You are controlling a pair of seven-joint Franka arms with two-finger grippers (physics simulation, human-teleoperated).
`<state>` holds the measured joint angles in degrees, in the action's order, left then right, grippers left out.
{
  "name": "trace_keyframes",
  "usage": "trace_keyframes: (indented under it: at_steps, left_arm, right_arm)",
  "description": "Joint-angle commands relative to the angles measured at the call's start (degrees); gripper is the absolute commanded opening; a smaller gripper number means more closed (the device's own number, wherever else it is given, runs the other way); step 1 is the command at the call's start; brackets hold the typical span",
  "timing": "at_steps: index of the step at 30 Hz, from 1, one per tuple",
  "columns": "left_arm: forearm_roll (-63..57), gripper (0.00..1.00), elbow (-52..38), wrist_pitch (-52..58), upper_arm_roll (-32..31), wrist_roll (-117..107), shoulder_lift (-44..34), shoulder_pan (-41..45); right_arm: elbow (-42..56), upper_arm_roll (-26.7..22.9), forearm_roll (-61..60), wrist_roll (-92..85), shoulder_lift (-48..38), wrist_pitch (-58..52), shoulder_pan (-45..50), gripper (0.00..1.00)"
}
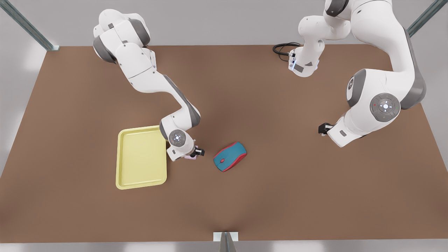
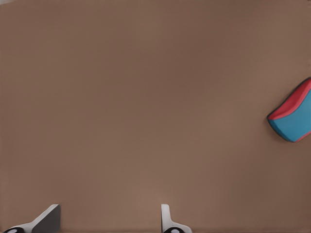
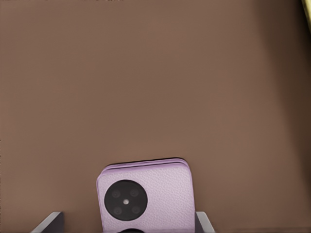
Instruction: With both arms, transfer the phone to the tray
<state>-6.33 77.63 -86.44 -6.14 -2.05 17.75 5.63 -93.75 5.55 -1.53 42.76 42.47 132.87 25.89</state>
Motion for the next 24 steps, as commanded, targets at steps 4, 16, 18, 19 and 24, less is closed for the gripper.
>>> trace_keyframes:
  at_steps: [4, 16, 18, 19, 24]
  left_arm:
    - [-0.18, 1.0, -0.03, -0.65, -0.01, 3.37, 0.35, 0.0]
    - [-0.18, 1.0, -0.11, -1.1, -0.01, 1.43, 0.97, 0.26]
    - [-0.18, 1.0, -0.2, -1.1, -0.01, 1.35, 0.97, 0.26]
    - [-0.18, 1.0, -0.2, -1.1, -0.01, 1.35, 0.97, 0.26]
    - [-0.18, 1.0, -0.2, -1.1, -0.01, 1.35, 0.97, 0.26]
  right_arm:
    - [-1.17, -0.54, 0.04, 10.42, -0.1, 2.04, 0.04, 1.0]
    - [-1.88, -0.71, 0.13, 10.33, 0.25, 2.56, 0.13, 1.0]
    - [-1.79, -0.63, 0.04, 10.33, 0.25, 2.56, 0.13, 0.98]
    - [-1.79, -0.63, 0.04, 10.33, 0.34, 2.57, 0.13, 0.96]
    - [-2.32, -0.71, 0.22, 10.24, 0.51, 3.44, 0.3, 0.9]
